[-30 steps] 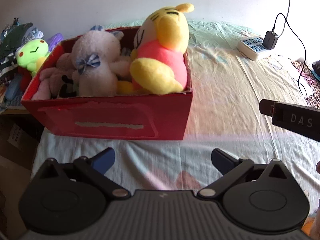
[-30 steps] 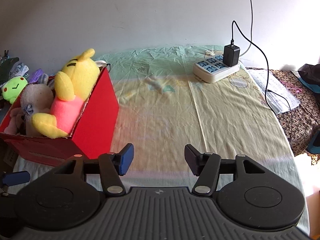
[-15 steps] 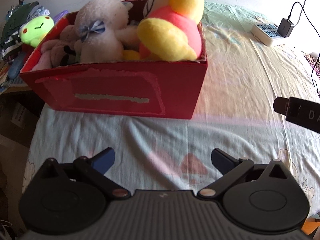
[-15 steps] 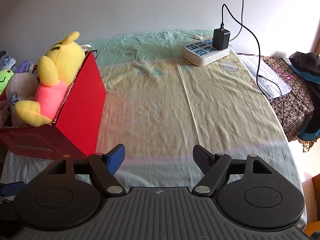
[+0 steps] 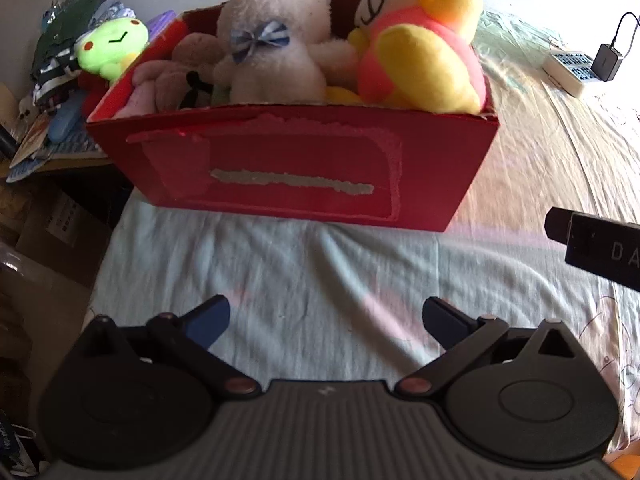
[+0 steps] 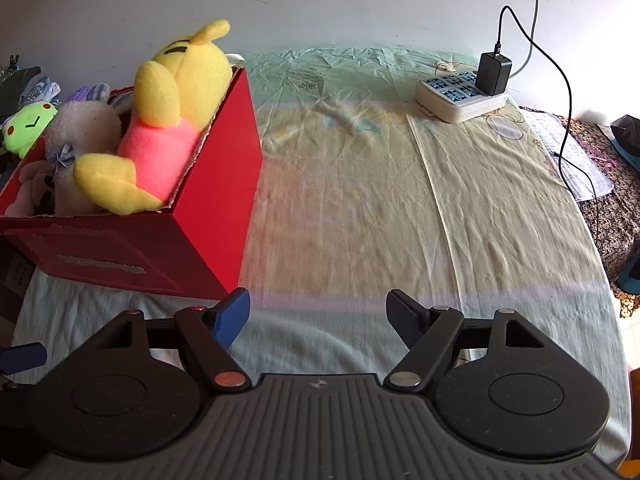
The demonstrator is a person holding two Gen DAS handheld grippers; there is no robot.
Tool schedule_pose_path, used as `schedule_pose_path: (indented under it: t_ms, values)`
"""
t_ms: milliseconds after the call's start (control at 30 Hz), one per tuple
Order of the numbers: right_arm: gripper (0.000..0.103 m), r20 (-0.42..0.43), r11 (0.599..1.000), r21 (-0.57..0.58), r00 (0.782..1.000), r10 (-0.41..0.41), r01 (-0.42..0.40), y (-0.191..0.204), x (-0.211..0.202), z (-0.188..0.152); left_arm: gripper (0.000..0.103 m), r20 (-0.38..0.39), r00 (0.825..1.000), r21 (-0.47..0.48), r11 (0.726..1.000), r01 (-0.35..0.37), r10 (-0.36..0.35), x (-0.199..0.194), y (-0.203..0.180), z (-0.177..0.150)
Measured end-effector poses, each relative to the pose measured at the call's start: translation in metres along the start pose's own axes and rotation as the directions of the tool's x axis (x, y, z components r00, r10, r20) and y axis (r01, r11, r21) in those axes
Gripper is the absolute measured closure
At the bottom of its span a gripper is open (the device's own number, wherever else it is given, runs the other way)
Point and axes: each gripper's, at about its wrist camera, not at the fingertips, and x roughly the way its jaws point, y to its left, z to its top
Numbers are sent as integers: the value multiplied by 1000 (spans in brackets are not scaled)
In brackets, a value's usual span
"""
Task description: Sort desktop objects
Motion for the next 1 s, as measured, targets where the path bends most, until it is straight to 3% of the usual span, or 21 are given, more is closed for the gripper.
schedule_pose_path:
  t_ms: [267,600,1000]
  values:
    - [25,-1,997,60,999,-45,45,36,6,0,1,1,1000,65,998,21,-21,11,40,17]
    - [26,1,984,146,994,-105,104,107,4,-6,1,26,999,173,984,32,-38,16,112,31]
    - [25,39,976,178,990,-135,126,152,-15,-13,1,39,995,234,969,80,-91,17,152,35]
